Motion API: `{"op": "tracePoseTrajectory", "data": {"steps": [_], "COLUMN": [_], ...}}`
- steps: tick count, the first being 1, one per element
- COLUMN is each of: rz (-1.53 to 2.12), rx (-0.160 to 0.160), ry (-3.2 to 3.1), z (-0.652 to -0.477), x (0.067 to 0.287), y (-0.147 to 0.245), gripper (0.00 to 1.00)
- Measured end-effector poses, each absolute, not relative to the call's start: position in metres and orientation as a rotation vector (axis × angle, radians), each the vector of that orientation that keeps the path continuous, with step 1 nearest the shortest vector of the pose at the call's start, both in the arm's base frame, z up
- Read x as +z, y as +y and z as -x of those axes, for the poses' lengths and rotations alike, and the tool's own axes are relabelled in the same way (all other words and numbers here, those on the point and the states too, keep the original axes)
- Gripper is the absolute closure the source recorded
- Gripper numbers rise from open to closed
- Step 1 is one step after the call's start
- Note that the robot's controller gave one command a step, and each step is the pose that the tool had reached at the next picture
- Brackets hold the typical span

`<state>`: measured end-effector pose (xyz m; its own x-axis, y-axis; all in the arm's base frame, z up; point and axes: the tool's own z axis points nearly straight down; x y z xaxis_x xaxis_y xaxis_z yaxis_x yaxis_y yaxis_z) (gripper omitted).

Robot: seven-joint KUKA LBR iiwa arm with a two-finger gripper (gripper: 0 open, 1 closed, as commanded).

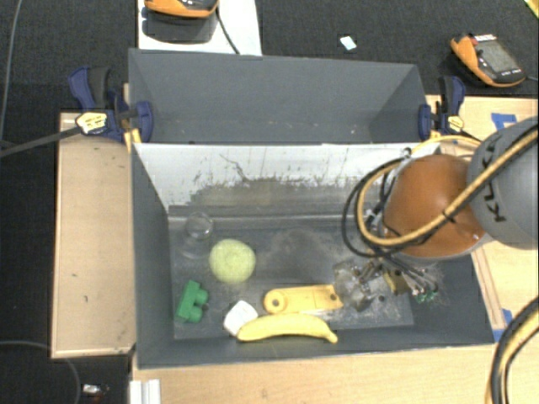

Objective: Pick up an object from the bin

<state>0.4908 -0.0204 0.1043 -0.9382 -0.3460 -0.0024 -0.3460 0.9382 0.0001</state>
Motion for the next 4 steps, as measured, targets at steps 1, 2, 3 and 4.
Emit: {"op": "tracePoseTrajectory", "data": {"steps": [1, 2, 3, 4], "rz": [0.551, 0.552, 0.544, 0.506], "rx": [0.0, -0.006, -0.002, 0.0], "ry": [3.086, 3.084, 3.084, 3.088], "z": [-0.492, -0.499, -0.489, -0.509], "x": [0.106, 0.098, 0.117, 0.086], "y": [-0.02, -0.006, 0.005, 0.046], "gripper": [1.0, 1.0, 1.0, 1.0]}}
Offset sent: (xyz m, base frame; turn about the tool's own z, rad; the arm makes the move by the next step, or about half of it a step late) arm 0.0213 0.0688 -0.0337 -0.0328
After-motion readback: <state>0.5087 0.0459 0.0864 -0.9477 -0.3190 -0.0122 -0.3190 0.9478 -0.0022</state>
